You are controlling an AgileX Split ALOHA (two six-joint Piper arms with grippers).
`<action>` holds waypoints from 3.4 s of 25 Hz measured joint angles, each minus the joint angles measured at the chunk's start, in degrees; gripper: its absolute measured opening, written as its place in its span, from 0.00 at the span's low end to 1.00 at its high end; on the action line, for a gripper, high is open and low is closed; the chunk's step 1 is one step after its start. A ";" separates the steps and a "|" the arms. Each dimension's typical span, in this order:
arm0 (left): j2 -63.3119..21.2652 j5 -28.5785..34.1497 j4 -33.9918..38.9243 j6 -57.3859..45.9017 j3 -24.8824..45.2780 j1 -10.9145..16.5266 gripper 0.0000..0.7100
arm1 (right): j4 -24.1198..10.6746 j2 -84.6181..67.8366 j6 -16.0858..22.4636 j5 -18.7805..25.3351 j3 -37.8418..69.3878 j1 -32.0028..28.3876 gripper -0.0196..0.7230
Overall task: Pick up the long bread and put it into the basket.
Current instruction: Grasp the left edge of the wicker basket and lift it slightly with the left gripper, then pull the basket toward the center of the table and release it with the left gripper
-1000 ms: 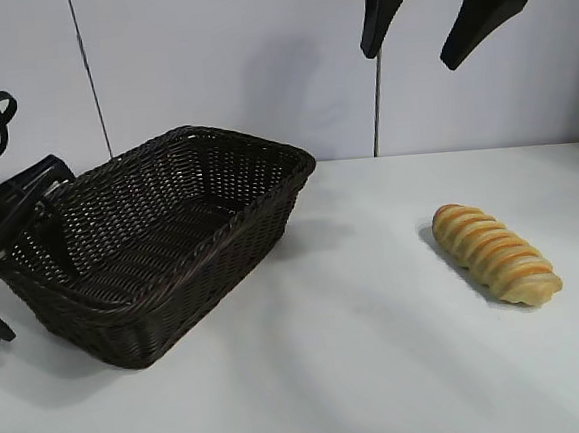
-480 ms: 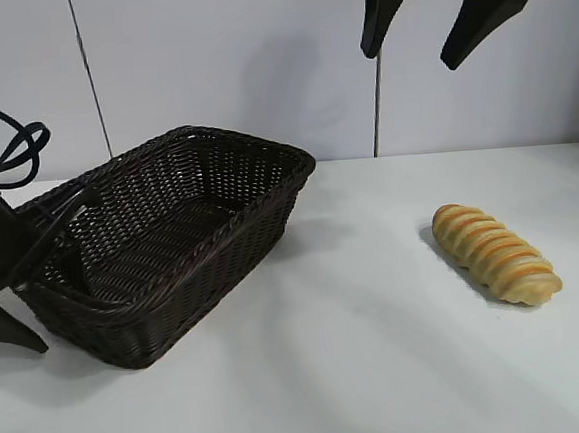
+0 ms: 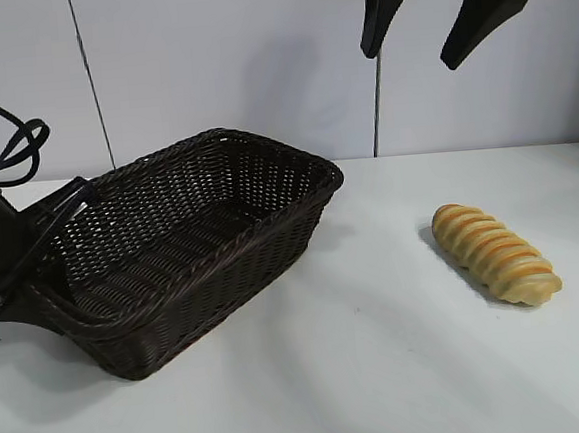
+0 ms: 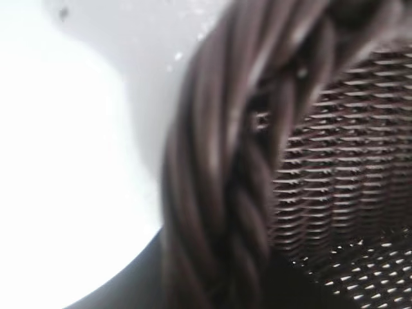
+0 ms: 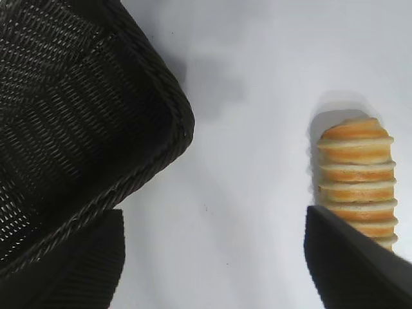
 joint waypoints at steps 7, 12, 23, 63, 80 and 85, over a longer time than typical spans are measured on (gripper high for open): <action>-1.74 4.36 -1.21 2.68 0.00 1.21 0.14 | 0.00 0.00 0.00 0.00 0.00 0.00 0.78; -1.74 9.05 -3.55 11.09 -2.33 4.16 0.14 | 0.00 0.00 0.00 0.00 0.00 0.00 0.78; -1.74 15.60 -3.32 16.80 -11.57 4.76 0.14 | 0.00 0.00 0.00 0.00 0.00 0.00 0.78; 17.85 29.30 0.07 45.93 -31.98 4.76 0.14 | 0.00 0.00 0.00 0.00 0.00 0.00 0.78; 17.85 27.75 -1.17 46.27 -31.98 4.76 0.83 | 0.00 0.00 0.00 0.00 0.00 0.00 0.78; 17.48 30.03 -1.17 46.27 -32.09 4.88 0.88 | 0.00 0.00 0.00 0.00 0.00 0.00 0.78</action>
